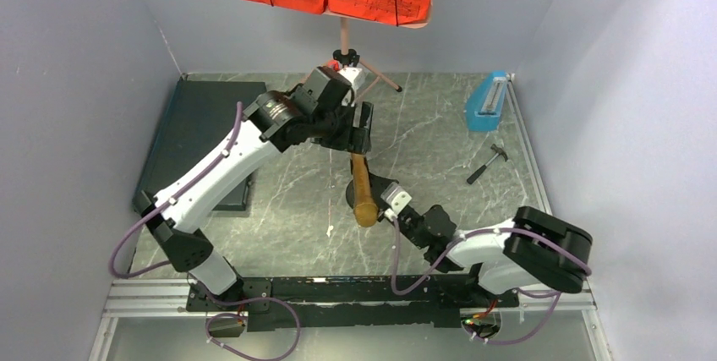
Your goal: Pack up the instrument practice props
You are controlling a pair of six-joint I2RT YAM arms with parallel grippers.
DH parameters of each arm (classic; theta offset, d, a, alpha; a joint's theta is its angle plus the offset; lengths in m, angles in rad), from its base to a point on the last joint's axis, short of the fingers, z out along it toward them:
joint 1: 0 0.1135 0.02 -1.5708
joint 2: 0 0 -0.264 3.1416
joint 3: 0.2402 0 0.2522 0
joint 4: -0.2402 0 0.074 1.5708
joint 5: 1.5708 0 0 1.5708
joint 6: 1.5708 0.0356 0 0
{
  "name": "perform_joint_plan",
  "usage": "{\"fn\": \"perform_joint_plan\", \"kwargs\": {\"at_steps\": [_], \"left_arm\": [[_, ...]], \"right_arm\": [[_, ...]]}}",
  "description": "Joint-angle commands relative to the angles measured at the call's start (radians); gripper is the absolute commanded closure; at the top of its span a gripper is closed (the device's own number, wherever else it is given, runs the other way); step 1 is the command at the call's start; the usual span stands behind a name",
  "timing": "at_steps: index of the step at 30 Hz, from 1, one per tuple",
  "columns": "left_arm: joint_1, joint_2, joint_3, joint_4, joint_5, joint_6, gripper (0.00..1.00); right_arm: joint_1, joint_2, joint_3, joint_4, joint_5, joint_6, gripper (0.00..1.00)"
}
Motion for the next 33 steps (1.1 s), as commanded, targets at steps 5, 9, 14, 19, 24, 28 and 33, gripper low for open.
{"fn": "perform_joint_plan", "kwargs": {"at_steps": [5, 9, 14, 19, 24, 28, 33], "left_arm": [[-0.003, -0.232, -0.153, 0.254, 0.049, 0.446, 0.08], [-0.004, -0.302, -0.252, 0.321, 0.152, 0.66, 0.06], [-0.004, -0.373, -0.393, 0.43, 0.296, 0.882, 0.07], [-0.005, -0.439, -0.537, 0.557, 0.424, 1.104, 0.12], [-0.005, -0.451, -0.624, 0.644, 0.539, 1.214, 0.17], [-0.006, -0.412, -0.601, 0.65, 0.612, 1.209, 0.2], [-0.011, -0.377, -0.594, 0.685, 0.69, 1.191, 0.22]], "right_arm": [[-0.179, -0.251, 0.01, -0.303, -0.382, 0.24, 0.67], [-0.249, -0.324, 0.034, -0.42, -0.487, 0.249, 0.67], [-0.297, -0.35, 0.046, -0.477, -0.58, 0.274, 0.67], [-0.3, -0.356, 0.054, -0.509, -0.593, 0.275, 0.67], [-0.3, -0.351, 0.061, -0.515, -0.597, 0.279, 0.67], [-0.3, -0.343, 0.068, -0.522, -0.6, 0.275, 0.67], [-0.3, -0.337, 0.073, -0.525, -0.603, 0.272, 0.67]]}}
